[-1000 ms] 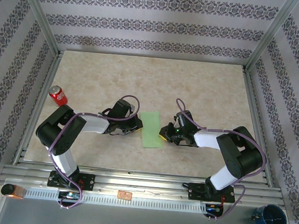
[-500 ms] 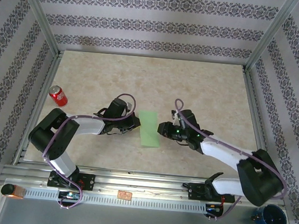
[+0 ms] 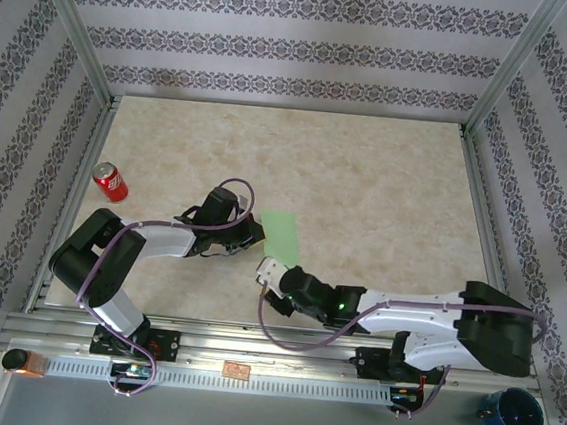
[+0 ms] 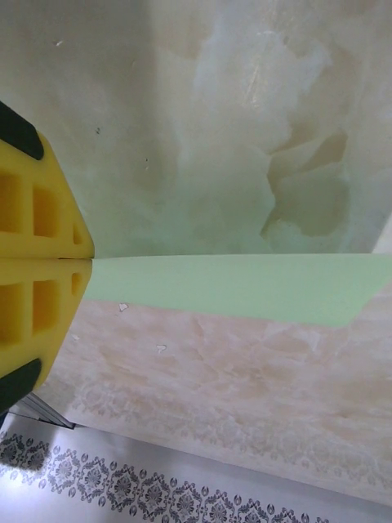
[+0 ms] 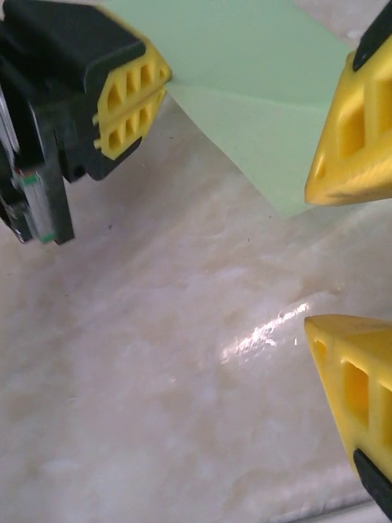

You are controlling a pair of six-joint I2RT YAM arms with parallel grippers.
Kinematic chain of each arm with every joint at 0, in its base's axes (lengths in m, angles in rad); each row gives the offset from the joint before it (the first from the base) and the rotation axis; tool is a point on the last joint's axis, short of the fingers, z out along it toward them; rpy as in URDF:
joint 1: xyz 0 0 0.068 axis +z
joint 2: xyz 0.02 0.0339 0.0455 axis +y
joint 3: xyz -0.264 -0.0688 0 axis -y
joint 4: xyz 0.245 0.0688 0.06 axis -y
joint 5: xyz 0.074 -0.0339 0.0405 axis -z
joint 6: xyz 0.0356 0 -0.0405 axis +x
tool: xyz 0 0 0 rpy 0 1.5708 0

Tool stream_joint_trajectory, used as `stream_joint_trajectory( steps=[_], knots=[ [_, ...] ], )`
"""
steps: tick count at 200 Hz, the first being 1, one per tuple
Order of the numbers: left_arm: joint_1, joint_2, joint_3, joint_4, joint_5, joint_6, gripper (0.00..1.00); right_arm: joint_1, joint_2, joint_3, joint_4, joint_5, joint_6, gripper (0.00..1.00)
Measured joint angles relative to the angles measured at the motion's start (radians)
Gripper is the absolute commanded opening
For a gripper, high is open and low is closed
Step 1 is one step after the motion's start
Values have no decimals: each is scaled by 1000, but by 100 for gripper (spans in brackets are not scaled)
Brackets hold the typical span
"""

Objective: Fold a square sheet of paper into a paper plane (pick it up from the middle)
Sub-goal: Third fold the triangle at the center of the table.

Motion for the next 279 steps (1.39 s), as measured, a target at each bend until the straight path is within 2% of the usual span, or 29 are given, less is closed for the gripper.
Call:
stream_joint_trajectory(
  steps=[53, 93, 173, 234, 263, 279],
  knots=[
    [0, 0, -1, 0, 0, -4, 2, 45, 187, 35, 76, 230, -110, 45],
    [0, 1, -14, 5, 4, -16, 2, 45, 237, 45, 116, 338, -127, 41],
    [0, 2, -27, 27, 8, -30, 2, 43, 236, 43, 139, 354, -117, 23],
    [0, 2, -27, 27, 7, -30, 3, 30, 224, 34, 141, 345, -92, 0],
    [0, -1, -27, 22, -2, -29, 15, 11, 195, 22, 141, 327, -66, 0],
    [0, -10, -27, 4, -12, -25, 31, -5, 172, 14, 141, 292, -52, 0]
  ],
)
